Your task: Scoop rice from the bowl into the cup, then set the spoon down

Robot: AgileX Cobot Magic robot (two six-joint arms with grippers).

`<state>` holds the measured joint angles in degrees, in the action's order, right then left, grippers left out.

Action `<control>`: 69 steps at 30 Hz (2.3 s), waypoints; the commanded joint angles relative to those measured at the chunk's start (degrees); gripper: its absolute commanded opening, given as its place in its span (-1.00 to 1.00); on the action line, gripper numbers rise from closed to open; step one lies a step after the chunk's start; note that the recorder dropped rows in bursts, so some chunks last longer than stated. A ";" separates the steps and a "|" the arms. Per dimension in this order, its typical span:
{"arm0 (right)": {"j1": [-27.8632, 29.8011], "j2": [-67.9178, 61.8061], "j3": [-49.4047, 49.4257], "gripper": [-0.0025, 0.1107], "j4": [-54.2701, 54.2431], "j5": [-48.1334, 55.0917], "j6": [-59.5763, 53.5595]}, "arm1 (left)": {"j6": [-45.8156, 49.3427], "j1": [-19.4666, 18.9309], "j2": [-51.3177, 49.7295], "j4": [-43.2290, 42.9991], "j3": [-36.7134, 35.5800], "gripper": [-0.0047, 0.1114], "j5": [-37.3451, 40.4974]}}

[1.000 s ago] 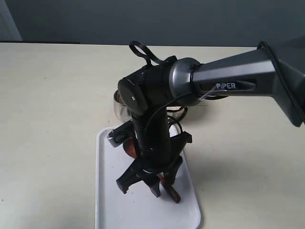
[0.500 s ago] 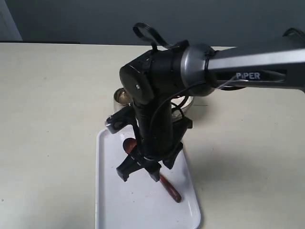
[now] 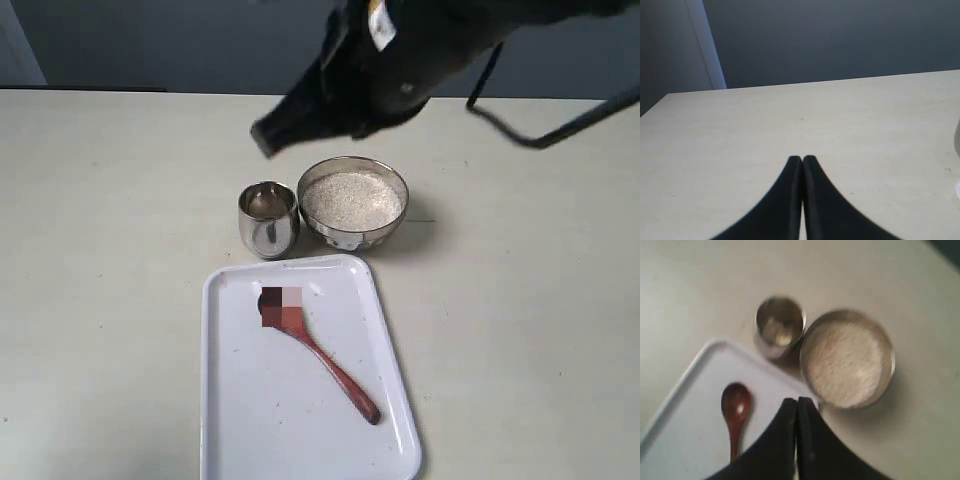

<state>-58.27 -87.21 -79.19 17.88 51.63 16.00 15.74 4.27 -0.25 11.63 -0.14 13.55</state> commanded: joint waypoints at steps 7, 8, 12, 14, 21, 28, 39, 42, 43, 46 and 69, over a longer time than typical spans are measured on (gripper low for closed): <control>1.72 12.43 3.42 -0.95 13.67 -7.52 10.25 | -0.16 0.39 0.25 -0.17 0.14 -0.91 -0.22; 1.99 12.92 4.52 -0.95 14.44 -7.67 11.62 | -0.16 0.39 0.25 -0.17 0.14 -0.91 -0.22; 2.30 14.25 7.23 -0.95 14.29 -7.21 14.29 | -0.16 0.39 0.25 -0.17 0.14 -0.91 -0.22; 2.30 14.25 7.23 -0.95 12.96 -7.32 14.29 | -0.16 0.39 0.25 -0.17 0.14 -0.91 -0.22; 2.30 14.25 7.23 -0.95 15.74 -6.22 14.06 | -0.16 0.39 0.25 -0.17 0.14 -0.91 -0.22; 3.96 16.52 7.23 -0.95 27.67 -9.31 14.47 | -0.16 0.39 0.25 -0.17 0.14 -0.91 -0.22; 28.89 34.31 22.20 -0.95 6.66 -24.67 -0.96 | -0.16 0.39 0.25 -0.17 0.14 -0.91 -0.22; 35.73 40.47 32.89 -0.95 0.90 -31.23 -4.25 | -0.16 0.39 0.25 -0.17 0.14 -0.91 -0.22; 37.76 43.07 36.75 -0.95 -0.32 -33.73 -4.25 | -0.16 0.39 0.25 -0.17 0.14 -0.91 -0.22; 42.69 50.67 47.86 -0.95 -2.16 -40.33 -4.32 | -0.16 0.39 0.25 -0.17 0.14 -0.91 -0.22; 56.49 84.60 79.19 -0.95 -9.42 -42.31 -4.32 | -0.16 0.39 0.25 -0.17 0.14 -0.91 -0.22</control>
<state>-1.95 -3.17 -0.28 8.72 7.91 12.06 15.74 4.27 -0.25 11.63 -0.14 13.55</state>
